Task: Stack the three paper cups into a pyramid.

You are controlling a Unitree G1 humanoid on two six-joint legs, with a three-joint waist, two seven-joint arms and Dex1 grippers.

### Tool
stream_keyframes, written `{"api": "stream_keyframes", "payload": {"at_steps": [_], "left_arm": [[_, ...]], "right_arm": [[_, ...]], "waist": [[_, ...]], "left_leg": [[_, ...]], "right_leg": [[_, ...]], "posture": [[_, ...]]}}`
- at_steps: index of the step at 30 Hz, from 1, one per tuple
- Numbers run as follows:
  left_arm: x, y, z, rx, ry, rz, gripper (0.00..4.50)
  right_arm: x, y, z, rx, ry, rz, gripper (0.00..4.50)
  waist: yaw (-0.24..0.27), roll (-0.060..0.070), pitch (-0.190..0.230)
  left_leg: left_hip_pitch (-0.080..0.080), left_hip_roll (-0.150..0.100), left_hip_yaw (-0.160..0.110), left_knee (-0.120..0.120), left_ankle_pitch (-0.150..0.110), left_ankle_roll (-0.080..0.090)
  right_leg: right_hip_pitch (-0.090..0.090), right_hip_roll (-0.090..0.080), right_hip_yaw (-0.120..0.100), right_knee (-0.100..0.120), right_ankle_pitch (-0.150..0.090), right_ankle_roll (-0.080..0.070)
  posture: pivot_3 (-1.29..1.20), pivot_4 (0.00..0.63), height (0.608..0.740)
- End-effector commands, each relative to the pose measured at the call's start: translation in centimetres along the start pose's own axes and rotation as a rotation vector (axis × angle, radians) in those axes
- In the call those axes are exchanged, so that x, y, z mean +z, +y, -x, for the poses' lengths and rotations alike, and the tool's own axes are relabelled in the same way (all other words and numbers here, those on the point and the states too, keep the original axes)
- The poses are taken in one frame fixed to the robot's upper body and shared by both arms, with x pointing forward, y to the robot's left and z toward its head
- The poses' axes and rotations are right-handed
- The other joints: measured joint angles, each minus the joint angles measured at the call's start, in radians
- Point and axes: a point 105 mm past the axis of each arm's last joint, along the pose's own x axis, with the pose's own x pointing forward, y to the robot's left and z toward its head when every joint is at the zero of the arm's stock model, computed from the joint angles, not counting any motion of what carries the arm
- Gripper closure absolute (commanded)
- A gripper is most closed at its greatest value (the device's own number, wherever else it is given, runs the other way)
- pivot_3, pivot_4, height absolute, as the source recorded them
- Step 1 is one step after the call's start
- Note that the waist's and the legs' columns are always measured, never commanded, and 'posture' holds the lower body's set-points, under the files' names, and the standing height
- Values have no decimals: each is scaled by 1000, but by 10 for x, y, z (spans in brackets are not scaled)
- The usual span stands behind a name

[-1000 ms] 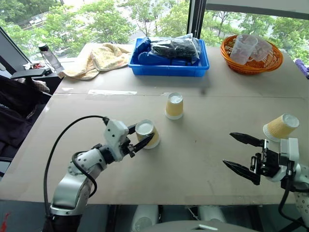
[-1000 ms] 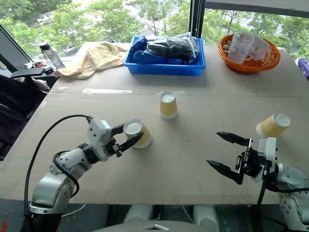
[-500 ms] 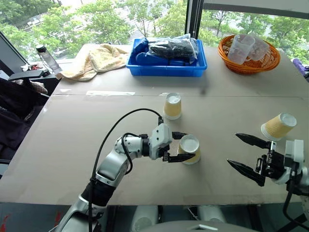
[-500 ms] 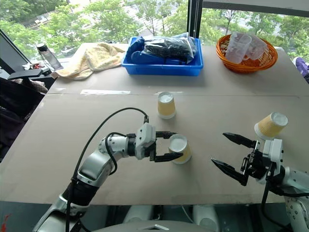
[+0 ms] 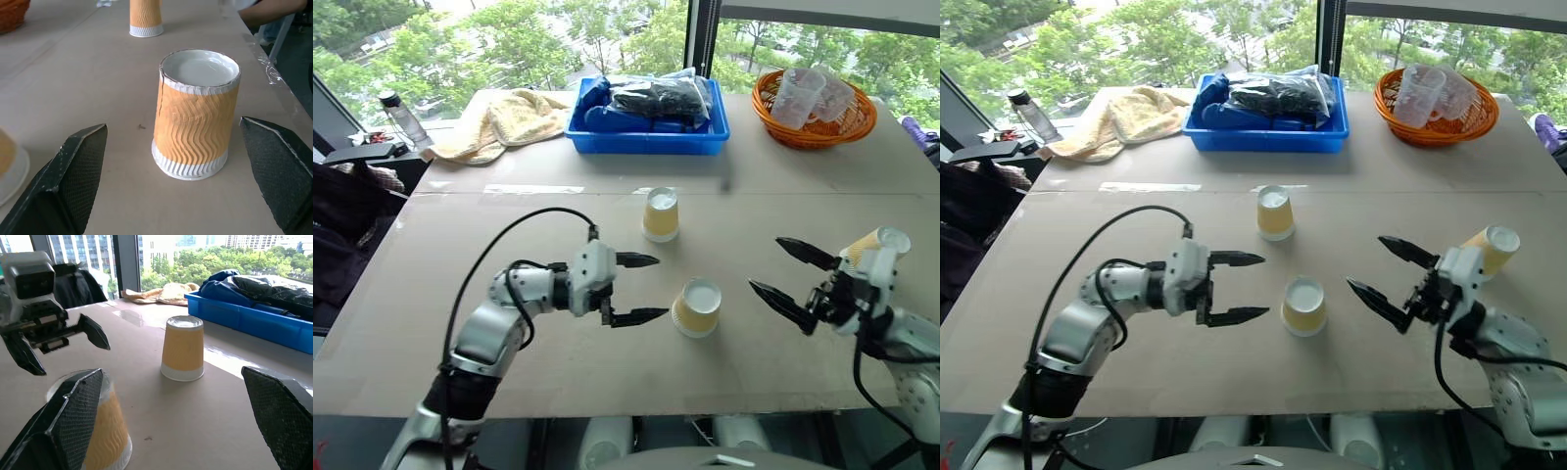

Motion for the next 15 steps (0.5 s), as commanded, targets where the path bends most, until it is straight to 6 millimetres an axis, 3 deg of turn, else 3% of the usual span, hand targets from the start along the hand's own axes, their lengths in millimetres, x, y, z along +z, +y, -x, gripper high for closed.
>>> {"api": "stream_keyframes", "payload": {"at_steps": [1, 7, 15], "left_arm": [[36, 17, 32, 168, -64, -20, 81], [47, 32, 89, 413, -12, 45, 81], [54, 25, 109, 506, 21, 64, 81]], "right_arm": [[-4, -12, -39, 26, 24, 20, 0], [-8, -26, -124, 121, 34, 11, 0], [-12, -32, -174, 157, 54, -15, 0]], "waist": [[-7, -1, 1], [-6, -1, 2], [-5, -1, 2]], "left_leg": [[0, 0, 0, 0, 0, 0], [-1, 0, -1, -1, 0, 0], [-15, -2, -1, 0, 3, -6]], "right_leg": [[0, 0, 0, 0, 0, 0], [-1, 1, -1, 0, 0, 0], [-12, -3, -4, 0, 3, 5]], "posture": [[0, 150, 733], [0, 150, 733], [0, 150, 733]]}}
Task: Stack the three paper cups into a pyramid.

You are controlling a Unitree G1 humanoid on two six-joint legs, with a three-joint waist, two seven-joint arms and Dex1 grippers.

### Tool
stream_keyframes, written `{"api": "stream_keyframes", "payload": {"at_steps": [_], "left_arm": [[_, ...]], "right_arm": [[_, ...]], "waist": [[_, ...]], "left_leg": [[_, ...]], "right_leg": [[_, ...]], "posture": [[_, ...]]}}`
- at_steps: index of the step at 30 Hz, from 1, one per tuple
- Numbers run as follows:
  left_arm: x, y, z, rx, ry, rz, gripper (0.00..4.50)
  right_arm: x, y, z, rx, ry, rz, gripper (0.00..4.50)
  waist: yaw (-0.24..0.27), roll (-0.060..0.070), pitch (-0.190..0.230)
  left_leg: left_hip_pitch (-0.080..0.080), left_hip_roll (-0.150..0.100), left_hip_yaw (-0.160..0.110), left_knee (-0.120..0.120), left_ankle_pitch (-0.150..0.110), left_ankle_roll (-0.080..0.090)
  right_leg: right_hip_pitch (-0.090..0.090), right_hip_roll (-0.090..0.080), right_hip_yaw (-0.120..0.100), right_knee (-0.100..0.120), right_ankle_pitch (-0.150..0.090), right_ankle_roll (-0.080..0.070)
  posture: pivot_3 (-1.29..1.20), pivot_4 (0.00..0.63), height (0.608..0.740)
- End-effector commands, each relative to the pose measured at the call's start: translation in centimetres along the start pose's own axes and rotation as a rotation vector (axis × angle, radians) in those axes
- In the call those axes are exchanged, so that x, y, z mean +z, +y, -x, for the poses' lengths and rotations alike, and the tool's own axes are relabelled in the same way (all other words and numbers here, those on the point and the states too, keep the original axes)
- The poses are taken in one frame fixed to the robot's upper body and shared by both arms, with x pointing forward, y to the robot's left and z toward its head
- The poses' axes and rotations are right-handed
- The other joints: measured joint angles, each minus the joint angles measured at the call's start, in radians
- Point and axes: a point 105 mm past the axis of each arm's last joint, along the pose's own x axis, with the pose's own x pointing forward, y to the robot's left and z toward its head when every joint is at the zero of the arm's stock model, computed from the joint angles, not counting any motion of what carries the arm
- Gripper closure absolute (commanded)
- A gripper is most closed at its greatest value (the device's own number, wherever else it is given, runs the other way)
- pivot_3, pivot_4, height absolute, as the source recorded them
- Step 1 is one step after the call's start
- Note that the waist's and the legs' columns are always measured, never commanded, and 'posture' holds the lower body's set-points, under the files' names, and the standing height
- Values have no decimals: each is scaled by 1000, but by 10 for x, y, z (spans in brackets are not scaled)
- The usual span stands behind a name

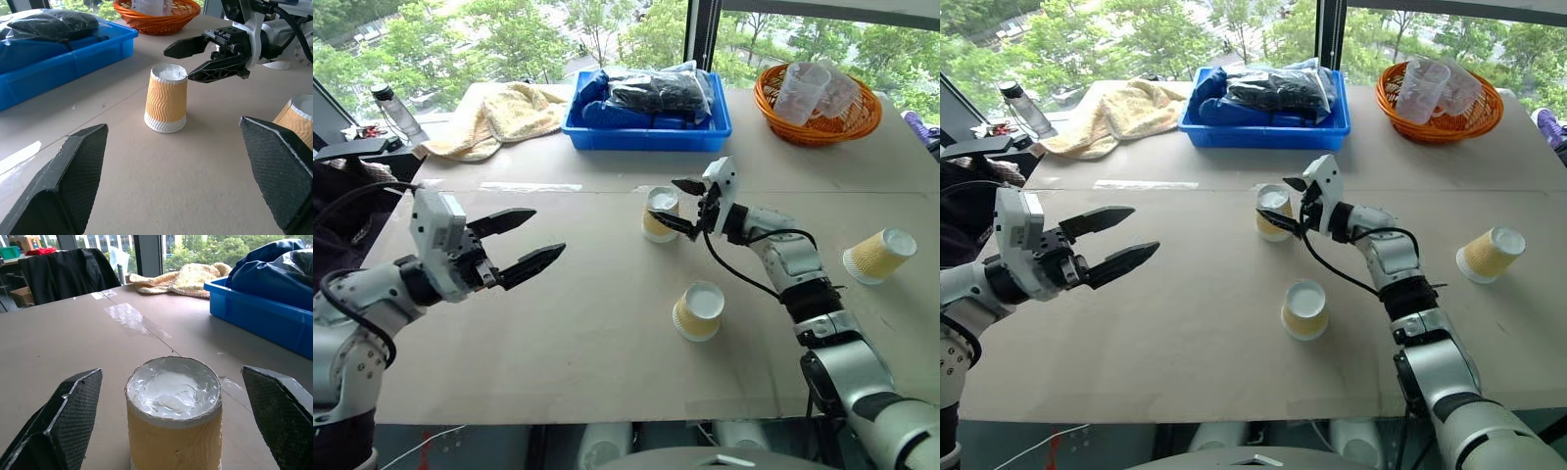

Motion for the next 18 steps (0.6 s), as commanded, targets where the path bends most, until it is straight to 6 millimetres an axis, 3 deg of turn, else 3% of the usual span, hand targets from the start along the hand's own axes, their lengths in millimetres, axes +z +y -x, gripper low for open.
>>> {"api": "stream_keyframes", "payload": {"at_steps": [1, 6, 9, 12, 15, 18], "left_arm": [[18, -7, 3, 4, -32, -56, 81], [17, -16, 0, -15, -34, -39, 81], [16, -18, -2, -25, -34, -33, 0], [15, -19, -6, -53, -26, -37, 0], [14, -25, -11, -106, -18, -34, 0], [11, -33, -21, -192, 6, -51, 0]], "right_arm": [[11, -5, -11, 7, -20, 57, 0], [6, -5, -17, 30, -7, 56, 0], [6, -5, -16, 39, -8, 53, 834], [8, -5, -14, 45, -19, 56, 2043], [10, -6, -6, 48, -25, 72, 2139], [15, -14, 15, 6, -37, 77, 2139]], "waist": [[-3, 0, 0], [-5, 0, 0], [-7, 0, 0], [-7, 0, 0], [-7, 0, 0], [1, 0, 0]], "left_leg": [[0, 0, 0, 0, 0, 0], [1, 0, 0, -1, 0, -1], [1, 0, -1, -1, 1, -2], [1, 1, -1, -1, 2, -3], [1, 0, -1, -1, 2, -3], [1, 0, -2, -1, 2, -3]], "right_leg": [[0, 0, 0, 0, 0, 0], [0, 0, -1, 1, 0, 0], [0, 0, -2, 2, 0, 0], [0, 0, -2, 3, 0, 0], [0, 0, -2, 3, 0, -1], [0, -1, -2, 2, 0, -1]], "posture": [[0, 150, 733], [0, 150, 733], [0, 150, 733], [0, 150, 733], [0, 150, 733], [0, 150, 733]]}}
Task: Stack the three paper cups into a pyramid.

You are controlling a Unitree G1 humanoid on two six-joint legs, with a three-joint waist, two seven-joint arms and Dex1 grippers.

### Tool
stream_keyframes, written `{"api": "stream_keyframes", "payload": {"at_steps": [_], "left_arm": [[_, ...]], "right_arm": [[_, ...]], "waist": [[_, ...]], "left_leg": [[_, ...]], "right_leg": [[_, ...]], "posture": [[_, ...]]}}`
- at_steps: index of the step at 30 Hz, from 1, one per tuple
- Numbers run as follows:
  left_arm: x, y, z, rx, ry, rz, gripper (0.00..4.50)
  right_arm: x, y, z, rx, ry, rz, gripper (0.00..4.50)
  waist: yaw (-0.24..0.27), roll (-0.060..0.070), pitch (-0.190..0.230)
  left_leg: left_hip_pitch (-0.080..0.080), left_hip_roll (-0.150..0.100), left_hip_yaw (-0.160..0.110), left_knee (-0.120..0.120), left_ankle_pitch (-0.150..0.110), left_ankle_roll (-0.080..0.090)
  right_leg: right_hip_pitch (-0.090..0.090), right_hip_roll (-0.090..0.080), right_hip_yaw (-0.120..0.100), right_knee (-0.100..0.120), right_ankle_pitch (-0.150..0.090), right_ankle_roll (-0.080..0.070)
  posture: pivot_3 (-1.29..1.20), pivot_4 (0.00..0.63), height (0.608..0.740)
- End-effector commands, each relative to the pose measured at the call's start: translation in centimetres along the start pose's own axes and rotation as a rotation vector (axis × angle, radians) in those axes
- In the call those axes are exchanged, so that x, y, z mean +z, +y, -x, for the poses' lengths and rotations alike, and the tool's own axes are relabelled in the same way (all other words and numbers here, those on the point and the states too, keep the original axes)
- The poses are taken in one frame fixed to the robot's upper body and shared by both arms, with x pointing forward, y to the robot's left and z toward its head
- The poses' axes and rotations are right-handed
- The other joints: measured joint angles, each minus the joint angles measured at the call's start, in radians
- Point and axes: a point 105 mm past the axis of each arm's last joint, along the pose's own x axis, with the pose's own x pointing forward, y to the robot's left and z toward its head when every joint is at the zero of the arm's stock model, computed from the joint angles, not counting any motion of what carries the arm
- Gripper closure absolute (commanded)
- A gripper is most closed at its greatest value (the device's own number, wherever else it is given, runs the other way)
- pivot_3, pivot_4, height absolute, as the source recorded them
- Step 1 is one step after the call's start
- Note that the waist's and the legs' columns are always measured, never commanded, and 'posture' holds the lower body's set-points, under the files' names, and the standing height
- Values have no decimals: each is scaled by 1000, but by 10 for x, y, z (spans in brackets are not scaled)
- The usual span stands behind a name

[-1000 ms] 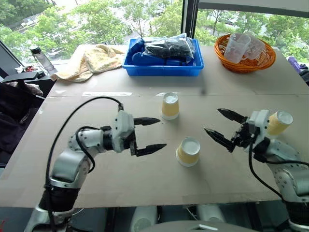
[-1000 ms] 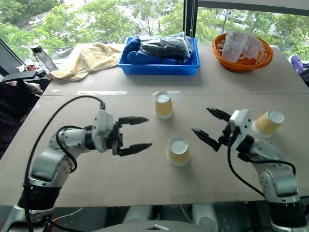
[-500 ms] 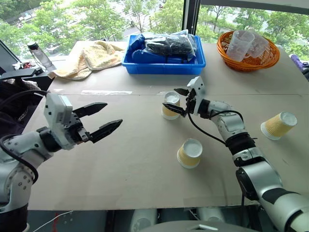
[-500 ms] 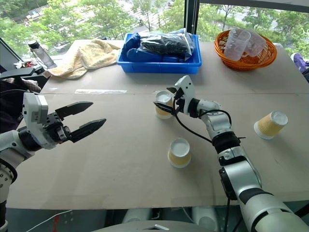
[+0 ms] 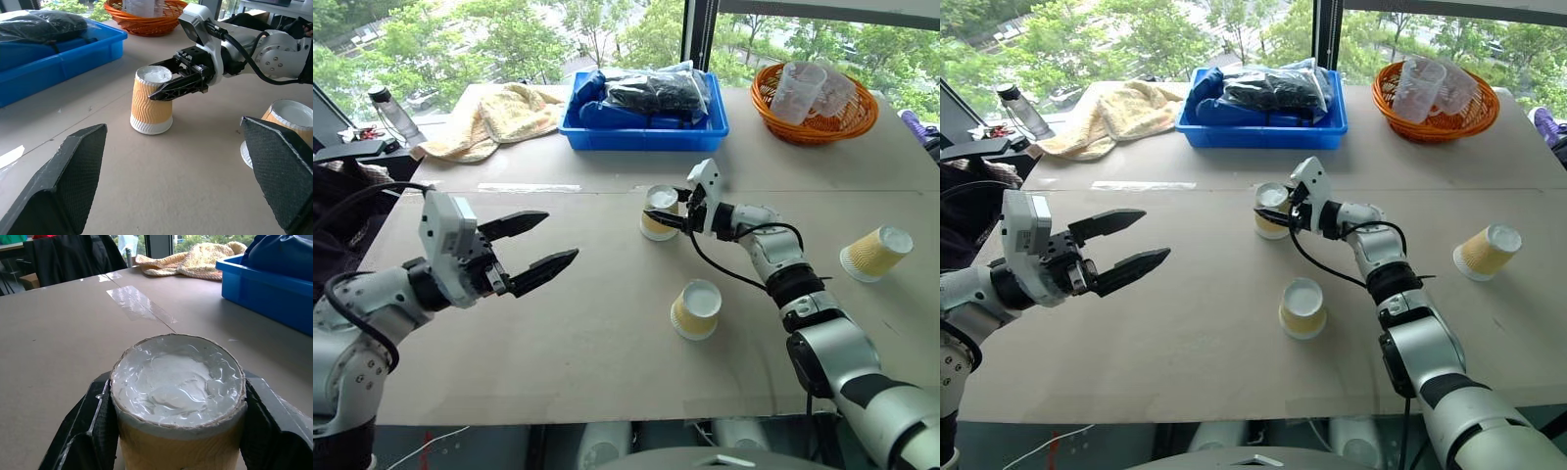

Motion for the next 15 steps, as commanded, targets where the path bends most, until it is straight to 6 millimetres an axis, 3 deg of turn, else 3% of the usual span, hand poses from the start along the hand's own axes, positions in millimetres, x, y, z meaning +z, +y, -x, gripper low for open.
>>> {"api": "stream_keyframes", "payload": {"at_steps": [1, 6, 10, 12, 15], "left_arm": [[5, -10, -13, -113, 12, -59, 0], [7, -21, -38, -306, 17, -107, 0], [10, -28, -55, -472, 21, -154, 0], [11, -30, -59, -517, 22, -171, 0], [9, -39, -66, -673, 41, -205, 0]], "right_arm": [[23, -13, 30, -54, -75, 32, 2139], [21, -1, 93, -76, -68, 18, 2139], [18, 26, 136, -97, -33, 6, 2139], [16, 35, 146, -106, -14, 0, 2139], [3, 62, 175, -122, 17, -2, 2139]], "waist": [[4, 0, 0], [18, 0, 0], [17, 0, 0], [3, 0, 0], [7, 0, -1]], "left_leg": [[-1, 0, 0, 0, 0, 0], [-2, -1, 0, 0, 0, 0], [-2, -2, 3, 0, 0, 1], [0, -1, 3, 0, -2, 4], [1, -1, 2, 0, -2, 5]], "right_leg": [[0, 0, -1, 0, 0, 0], [0, -1, -1, -2, 0, 0], [0, 2, -1, -2, 0, 0], [0, 4, 0, -1, 0, 0], [1, 7, 1, 0, 0, 0]], "posture": [[0, 150, 733], [0, 150, 733], [0, 150, 733], [0, 150, 733], [0, 150, 733]]}}
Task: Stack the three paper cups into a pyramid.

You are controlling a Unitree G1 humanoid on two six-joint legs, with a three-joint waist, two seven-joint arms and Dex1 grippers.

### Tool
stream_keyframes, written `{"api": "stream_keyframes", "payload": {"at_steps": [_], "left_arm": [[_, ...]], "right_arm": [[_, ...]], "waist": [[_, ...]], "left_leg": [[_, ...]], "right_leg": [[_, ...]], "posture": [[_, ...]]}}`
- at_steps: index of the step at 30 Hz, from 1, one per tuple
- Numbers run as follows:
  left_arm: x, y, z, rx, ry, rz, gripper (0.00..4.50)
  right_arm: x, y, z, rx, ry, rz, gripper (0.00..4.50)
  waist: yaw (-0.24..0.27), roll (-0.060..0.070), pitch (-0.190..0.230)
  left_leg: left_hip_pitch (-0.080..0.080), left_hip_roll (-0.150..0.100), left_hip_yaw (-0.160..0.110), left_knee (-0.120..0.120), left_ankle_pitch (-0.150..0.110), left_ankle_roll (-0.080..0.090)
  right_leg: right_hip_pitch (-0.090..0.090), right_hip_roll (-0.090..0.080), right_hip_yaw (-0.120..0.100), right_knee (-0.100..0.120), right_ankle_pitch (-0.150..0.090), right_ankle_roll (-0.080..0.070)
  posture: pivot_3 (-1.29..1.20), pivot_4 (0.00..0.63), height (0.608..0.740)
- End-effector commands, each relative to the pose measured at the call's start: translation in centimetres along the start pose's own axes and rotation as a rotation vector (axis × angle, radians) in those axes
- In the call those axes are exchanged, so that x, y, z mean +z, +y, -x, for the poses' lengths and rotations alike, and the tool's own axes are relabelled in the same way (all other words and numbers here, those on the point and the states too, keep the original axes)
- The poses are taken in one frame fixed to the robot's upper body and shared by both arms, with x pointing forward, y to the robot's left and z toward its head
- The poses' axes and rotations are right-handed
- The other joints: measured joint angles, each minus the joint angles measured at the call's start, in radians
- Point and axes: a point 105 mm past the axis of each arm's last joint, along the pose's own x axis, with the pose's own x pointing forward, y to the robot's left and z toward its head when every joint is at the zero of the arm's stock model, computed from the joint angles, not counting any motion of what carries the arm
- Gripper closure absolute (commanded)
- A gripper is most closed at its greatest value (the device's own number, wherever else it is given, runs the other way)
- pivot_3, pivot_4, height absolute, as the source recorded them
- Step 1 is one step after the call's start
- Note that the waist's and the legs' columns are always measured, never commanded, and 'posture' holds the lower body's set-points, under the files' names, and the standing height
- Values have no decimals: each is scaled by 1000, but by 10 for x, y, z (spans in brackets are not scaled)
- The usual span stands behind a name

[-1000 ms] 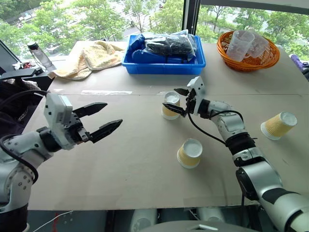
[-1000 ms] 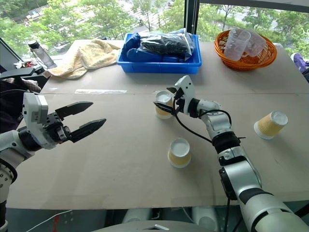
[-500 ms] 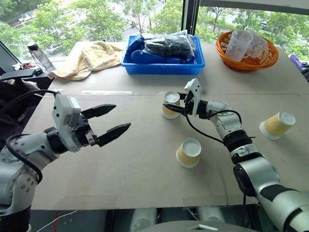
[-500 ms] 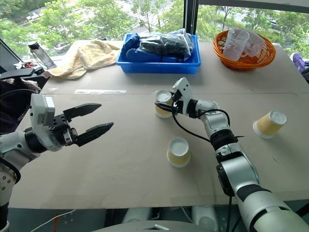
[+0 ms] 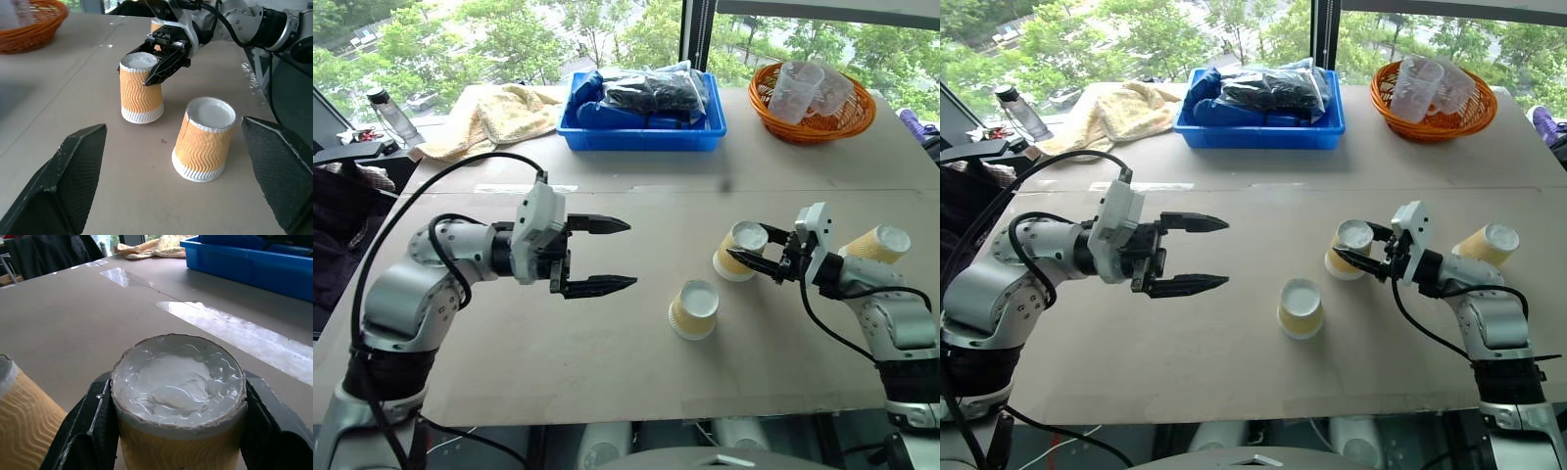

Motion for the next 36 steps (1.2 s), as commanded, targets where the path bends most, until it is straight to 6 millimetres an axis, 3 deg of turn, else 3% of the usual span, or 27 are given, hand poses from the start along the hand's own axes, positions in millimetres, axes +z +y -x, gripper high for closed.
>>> {"api": "stream_keyframes", "payload": {"at_steps": [1, 5, 9, 19, 20, 23, 31, 36], "left_arm": [[1, -5, -6, -145, 19, -55, 0], [0, -1, -9, -200, 24, -82, 0], [0, 0, -9, -221, 27, -90, 0], [-1, -1, -8, -230, 34, -90, 0], [-2, 0, -8, -229, 35, -89, 0], [-2, 1, -8, -229, 36, -88, 0], [2, 3, -8, -233, -8, -57, 0], [22, 13, -10, -211, -133, 2, 0]], "right_arm": [[8, 26, 24, 20, -47, 22, 2139], [-4, 52, 33, 70, -11, -16, 2139], [-15, 57, 30, 41, 14, 9, 2139], [-18, 61, 21, 39, -11, -24, 2139], [-20, 61, 22, 43, 7, -24, 1141], [-18, 56, 29, 33, 7, -33, 9], [2, 51, 53, -6, -62, -18, 9], [34, 40, 77, -128, -214, -37, 9]], "waist": [[8, -1, 0], [0, -1, 0], [-4, -1, -1], [6, -1, -1], [7, -1, -1], [8, -1, -1], [20, -1, -1], [24, -2, -1]], "left_leg": [[0, 1, 0, 0, 0, 0], [0, 1, 0, 1, 0, 0], [2, 1, 0, 3, 0, 0], [1, 0, -1, 4, 0, 1], [1, 0, -1, 4, 0, 1], [1, 0, -1, 4, 0, 1], [1, 0, -1, 4, 0, 1], [1, 0, -2, 5, 0, 1]], "right_leg": [[0, 1, 0, 0, 0, 0], [0, 2, 3, 0, 0, 0], [0, 2, 8, 0, 0, 0], [1, 2, 7, 0, 0, 0], [1, 2, 7, 0, 0, 0], [1, 2, 7, 0, 0, 0], [1, 2, 7, 0, 0, 0], [2, 3, 7, 1, 0, 0]], "posture": [[0, 150, 733], [0, 150, 733], [0, 150, 733], [0, 150, 733], [0, 150, 733], [0, 150, 733], [0, 150, 733], [0, 150, 733]]}}
